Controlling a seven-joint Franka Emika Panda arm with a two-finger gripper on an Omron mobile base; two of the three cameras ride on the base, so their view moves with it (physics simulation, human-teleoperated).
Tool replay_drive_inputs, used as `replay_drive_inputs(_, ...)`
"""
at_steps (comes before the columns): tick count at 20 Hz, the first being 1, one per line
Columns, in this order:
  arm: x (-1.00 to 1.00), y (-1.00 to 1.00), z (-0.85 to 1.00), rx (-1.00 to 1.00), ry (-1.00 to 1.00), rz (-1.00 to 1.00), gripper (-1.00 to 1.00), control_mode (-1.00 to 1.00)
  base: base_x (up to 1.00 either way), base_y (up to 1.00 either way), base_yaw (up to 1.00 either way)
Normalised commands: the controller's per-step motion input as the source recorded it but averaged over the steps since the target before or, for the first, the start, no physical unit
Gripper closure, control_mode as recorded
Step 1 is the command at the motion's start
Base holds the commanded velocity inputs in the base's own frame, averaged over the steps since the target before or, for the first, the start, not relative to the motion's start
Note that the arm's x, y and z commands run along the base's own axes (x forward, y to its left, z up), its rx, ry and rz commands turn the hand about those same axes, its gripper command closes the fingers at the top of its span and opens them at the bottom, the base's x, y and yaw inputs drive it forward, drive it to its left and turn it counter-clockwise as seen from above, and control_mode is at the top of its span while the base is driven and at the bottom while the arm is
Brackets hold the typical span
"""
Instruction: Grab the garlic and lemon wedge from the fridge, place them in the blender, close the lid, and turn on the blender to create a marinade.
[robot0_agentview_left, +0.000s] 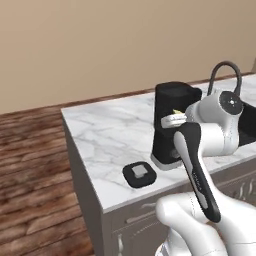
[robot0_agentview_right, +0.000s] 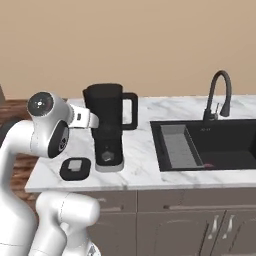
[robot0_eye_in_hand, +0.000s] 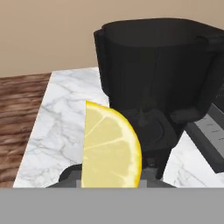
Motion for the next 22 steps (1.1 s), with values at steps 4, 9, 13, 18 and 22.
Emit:
replay_drive_inputs(4,0.00,0.00,0.00,0.00,0.00,0.00,1.00,1.00,0.05,-0.11,0.27)
replay_drive_inputs(9,0.00,0.00,0.00,0.00,0.00,0.00,1.00,1.00,0.03,-0.10,0.15)
replay_drive_inputs(13,0.00,0.00,0.00,0.00,0.00,0.00,1.00,1.00,0.00,-0.18,0.00)
replay_drive_inputs(18,0.00,-0.04,0.00,0.00,-0.02,0.00,1.00,-1.00,0.00,0.00,0.00)
replay_drive_inputs(22,0.00,0.00,0.00,0.00,-0.02,-0.01,1.00,-1.00,0.00,0.00,0.00)
